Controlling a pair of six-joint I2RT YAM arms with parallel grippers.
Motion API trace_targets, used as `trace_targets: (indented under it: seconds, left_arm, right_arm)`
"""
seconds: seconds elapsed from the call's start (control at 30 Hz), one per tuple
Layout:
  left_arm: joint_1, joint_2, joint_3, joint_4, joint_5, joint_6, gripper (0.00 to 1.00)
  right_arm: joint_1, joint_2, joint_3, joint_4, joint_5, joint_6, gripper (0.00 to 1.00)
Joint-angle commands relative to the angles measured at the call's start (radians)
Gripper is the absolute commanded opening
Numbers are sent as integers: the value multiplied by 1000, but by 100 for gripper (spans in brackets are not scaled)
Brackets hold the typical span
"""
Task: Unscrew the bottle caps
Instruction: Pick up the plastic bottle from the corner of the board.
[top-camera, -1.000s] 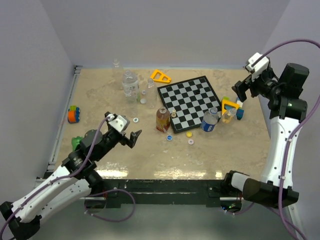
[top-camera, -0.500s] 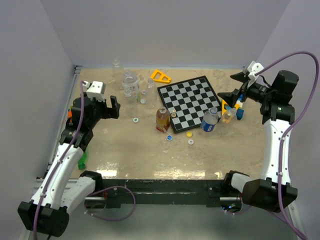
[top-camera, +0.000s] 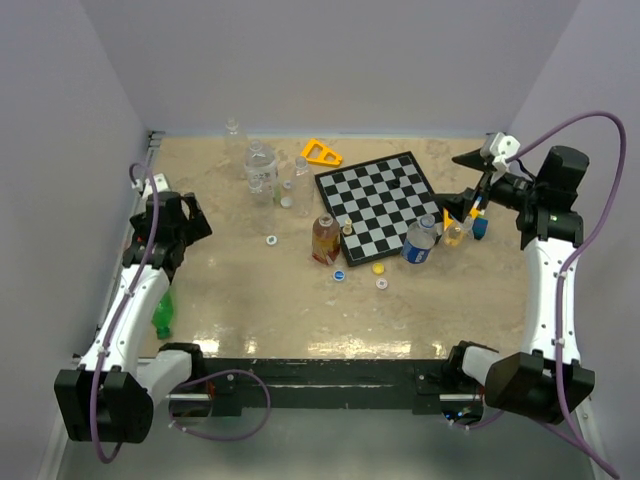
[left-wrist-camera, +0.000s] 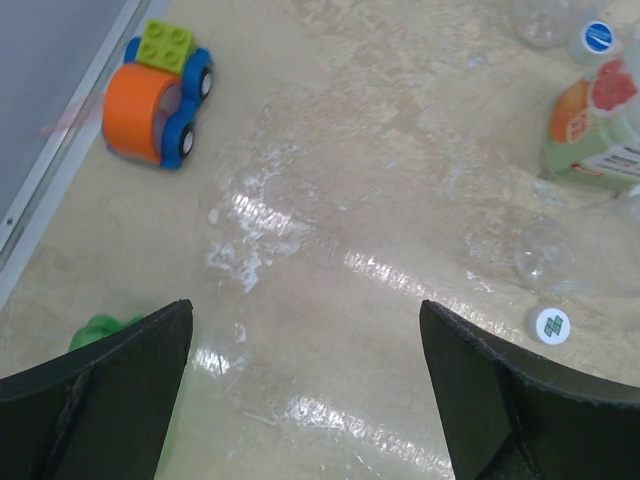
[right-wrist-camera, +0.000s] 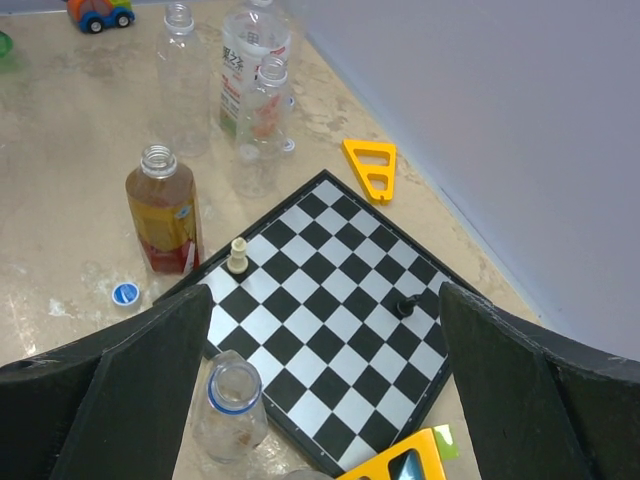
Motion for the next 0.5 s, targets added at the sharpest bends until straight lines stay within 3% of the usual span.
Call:
trace_targets:
  seconds: [0.0, 0.37, 0.47]
  left_arm:
    - [9, -104, -96, -6, -166, -159, 99]
    - [233, 9, -141, -98, -278, -398, 100]
    - [308, 43, -170, -57, -229, -401, 100]
  right_arm:
    - [-2, 15, 30, -43, -41, -59, 98]
    - [1, 45, 73, -157, 31, -114, 98]
    - [3, 48, 82, -151, 45, -93, 98]
